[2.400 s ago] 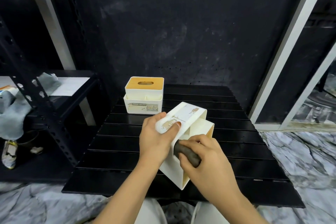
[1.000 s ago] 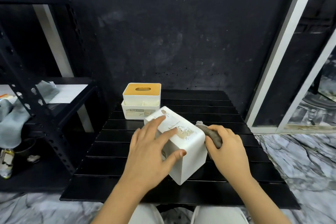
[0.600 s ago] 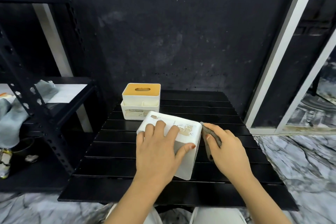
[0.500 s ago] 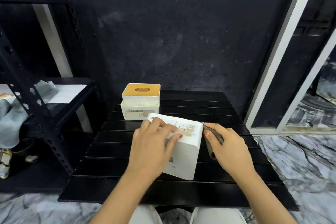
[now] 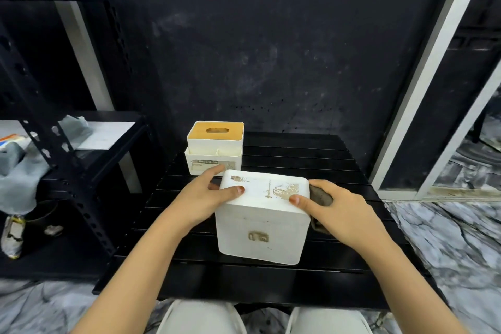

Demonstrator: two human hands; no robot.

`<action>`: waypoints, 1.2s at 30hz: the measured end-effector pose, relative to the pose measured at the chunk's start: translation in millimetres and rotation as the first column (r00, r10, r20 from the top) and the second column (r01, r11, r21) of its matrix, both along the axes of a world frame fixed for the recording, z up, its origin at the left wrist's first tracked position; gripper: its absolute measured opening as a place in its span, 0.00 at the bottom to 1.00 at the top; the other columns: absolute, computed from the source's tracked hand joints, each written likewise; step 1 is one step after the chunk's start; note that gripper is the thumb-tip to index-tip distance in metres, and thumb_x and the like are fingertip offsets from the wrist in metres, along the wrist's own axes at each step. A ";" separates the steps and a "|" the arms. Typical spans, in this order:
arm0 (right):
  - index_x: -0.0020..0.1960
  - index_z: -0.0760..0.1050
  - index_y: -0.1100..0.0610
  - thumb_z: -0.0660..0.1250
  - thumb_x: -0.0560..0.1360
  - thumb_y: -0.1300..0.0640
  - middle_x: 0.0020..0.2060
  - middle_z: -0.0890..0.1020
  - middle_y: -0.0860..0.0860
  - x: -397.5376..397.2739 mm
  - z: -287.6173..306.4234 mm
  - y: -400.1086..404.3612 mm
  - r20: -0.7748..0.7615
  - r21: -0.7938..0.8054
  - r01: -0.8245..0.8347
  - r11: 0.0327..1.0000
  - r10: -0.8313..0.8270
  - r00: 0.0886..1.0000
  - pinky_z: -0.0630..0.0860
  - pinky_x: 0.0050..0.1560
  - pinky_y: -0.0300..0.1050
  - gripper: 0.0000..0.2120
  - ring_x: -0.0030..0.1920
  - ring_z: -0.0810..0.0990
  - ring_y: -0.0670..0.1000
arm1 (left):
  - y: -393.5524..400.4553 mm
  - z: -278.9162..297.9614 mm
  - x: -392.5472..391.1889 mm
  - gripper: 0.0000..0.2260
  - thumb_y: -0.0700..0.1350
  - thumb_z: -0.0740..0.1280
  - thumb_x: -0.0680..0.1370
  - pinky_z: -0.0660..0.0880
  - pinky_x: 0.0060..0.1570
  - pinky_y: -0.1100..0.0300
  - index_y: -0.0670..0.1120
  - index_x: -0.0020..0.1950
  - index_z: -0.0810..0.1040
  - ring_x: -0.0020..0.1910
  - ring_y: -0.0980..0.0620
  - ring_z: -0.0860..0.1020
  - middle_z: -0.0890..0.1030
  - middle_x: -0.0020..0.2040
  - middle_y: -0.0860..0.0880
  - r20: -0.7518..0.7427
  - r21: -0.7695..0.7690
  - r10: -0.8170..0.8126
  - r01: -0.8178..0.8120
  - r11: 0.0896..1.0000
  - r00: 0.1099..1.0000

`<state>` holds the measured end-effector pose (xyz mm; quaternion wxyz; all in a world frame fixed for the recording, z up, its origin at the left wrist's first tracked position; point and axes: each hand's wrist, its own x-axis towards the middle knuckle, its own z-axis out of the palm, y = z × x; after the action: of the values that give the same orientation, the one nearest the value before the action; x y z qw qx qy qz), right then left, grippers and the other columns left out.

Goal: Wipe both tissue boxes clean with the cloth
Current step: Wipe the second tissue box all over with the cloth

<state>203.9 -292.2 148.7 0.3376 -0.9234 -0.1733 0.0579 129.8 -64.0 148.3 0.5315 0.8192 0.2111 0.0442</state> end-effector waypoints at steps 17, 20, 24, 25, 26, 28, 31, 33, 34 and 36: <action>0.55 0.76 0.41 0.77 0.63 0.54 0.48 0.81 0.44 -2.6 -17.0 -3.7 -0.070 0.532 -0.042 0.845 0.094 0.993 0.78 0.33 0.35 0.22 0.46 0.81 0.45 | 2.3 -12.9 -14.3 0.14 0.42 0.71 0.74 0.79 0.50 0.56 0.55 0.56 0.76 0.51 0.51 0.81 0.83 0.50 0.48 0.191 -0.268 0.072 -0.018 0.963 0.979; 0.55 0.77 0.44 0.77 0.64 0.58 0.50 0.81 0.44 -2.0 -28.0 -4.0 -0.019 0.567 -0.051 0.822 0.075 0.997 0.77 0.34 0.32 0.23 0.47 0.80 0.41 | 1.2 -26.6 -18.7 0.14 0.39 0.72 0.72 0.78 0.54 0.51 0.53 0.54 0.77 0.53 0.50 0.81 0.82 0.52 0.49 0.235 -0.256 0.094 -0.032 0.966 0.967; 0.53 0.78 0.45 0.76 0.65 0.60 0.50 0.80 0.46 1.8 -39.8 -8.9 0.001 0.561 -0.084 0.824 0.101 0.995 0.78 0.35 0.35 0.20 0.48 0.80 0.43 | -3.1 -43.4 -24.8 0.15 0.35 0.73 0.70 0.79 0.44 0.61 0.49 0.52 0.77 0.48 0.51 0.83 0.81 0.54 0.49 0.278 -0.279 0.111 -0.031 0.960 0.954; 0.52 0.78 0.44 0.76 0.65 0.60 0.50 0.81 0.46 2.5 -42.3 -11.0 -0.004 0.561 -0.088 0.823 0.109 0.994 0.79 0.35 0.37 0.20 0.47 0.80 0.44 | -4.2 -46.3 -26.2 0.15 0.34 0.73 0.70 0.79 0.42 0.63 0.48 0.52 0.78 0.48 0.52 0.84 0.81 0.54 0.49 0.290 -0.291 0.115 -0.027 0.956 0.950; 0.51 0.79 0.44 0.76 0.64 0.60 0.49 0.81 0.46 3.5 -45.1 -13.8 0.001 0.554 -0.094 0.827 0.112 0.994 0.79 0.36 0.37 0.19 0.45 0.80 0.43 | -5.5 -48.7 -27.2 0.15 0.33 0.73 0.69 0.79 0.41 0.64 0.47 0.52 0.78 0.47 0.52 0.84 0.81 0.54 0.49 0.300 -0.303 0.116 -0.021 0.953 0.947; 0.49 0.79 0.44 0.77 0.64 0.59 0.46 0.82 0.45 4.8 -50.0 -20.2 0.029 0.515 -0.119 0.849 0.121 0.992 0.77 0.39 0.33 0.17 0.44 0.80 0.42 | -7.8 -53.4 -29.6 0.15 0.30 0.73 0.68 0.79 0.40 0.64 0.44 0.50 0.77 0.48 0.52 0.84 0.81 0.53 0.49 0.309 -0.326 0.117 -0.011 0.945 0.944; 0.46 0.80 0.45 0.77 0.64 0.58 0.45 0.83 0.44 5.8 -57.7 -28.1 0.043 0.465 -0.148 0.873 0.145 0.988 0.75 0.46 0.32 0.14 0.47 0.80 0.42 | -11.8 -63.2 -33.2 0.15 0.25 0.71 0.67 0.80 0.42 0.62 0.40 0.47 0.76 0.50 0.49 0.83 0.82 0.51 0.49 0.309 -0.340 0.123 -0.011 0.941 0.943; 0.46 0.80 0.45 0.77 0.64 0.58 0.46 0.83 0.44 5.4 -63.6 -31.1 0.043 0.441 -0.162 0.883 0.159 0.986 0.76 0.50 0.36 0.14 0.48 0.80 0.43 | -14.2 -70.6 -35.4 0.15 0.25 0.72 0.66 0.80 0.50 0.56 0.41 0.45 0.76 0.52 0.47 0.82 0.83 0.51 0.48 0.294 -0.324 0.123 -0.023 0.946 0.948; 0.46 0.80 0.44 0.76 0.65 0.58 0.46 0.82 0.45 5.1 -66.5 -32.3 0.047 0.426 -0.166 0.889 0.162 0.986 0.76 0.51 0.38 0.14 0.49 0.80 0.44 | -14.7 -73.8 -36.2 0.15 0.25 0.73 0.65 0.79 0.55 0.53 0.42 0.44 0.76 0.53 0.48 0.82 0.83 0.52 0.49 0.283 -0.306 0.120 -0.029 0.952 0.952; 0.46 0.80 0.43 0.76 0.65 0.57 0.46 0.82 0.45 4.0 -70.9 -34.1 0.052 0.405 -0.174 0.898 0.167 0.984 0.77 0.52 0.42 0.14 0.49 0.80 0.44 | -14.9 -78.8 -37.7 0.16 0.27 0.74 0.65 0.76 0.60 0.50 0.46 0.42 0.78 0.54 0.49 0.82 0.83 0.53 0.50 0.261 -0.270 0.110 -0.036 0.962 0.959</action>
<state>207.8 -326.4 77.8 0.5149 -0.8143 -0.2646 0.0424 92.2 -78.9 69.5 0.6574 0.7190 0.1699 0.1482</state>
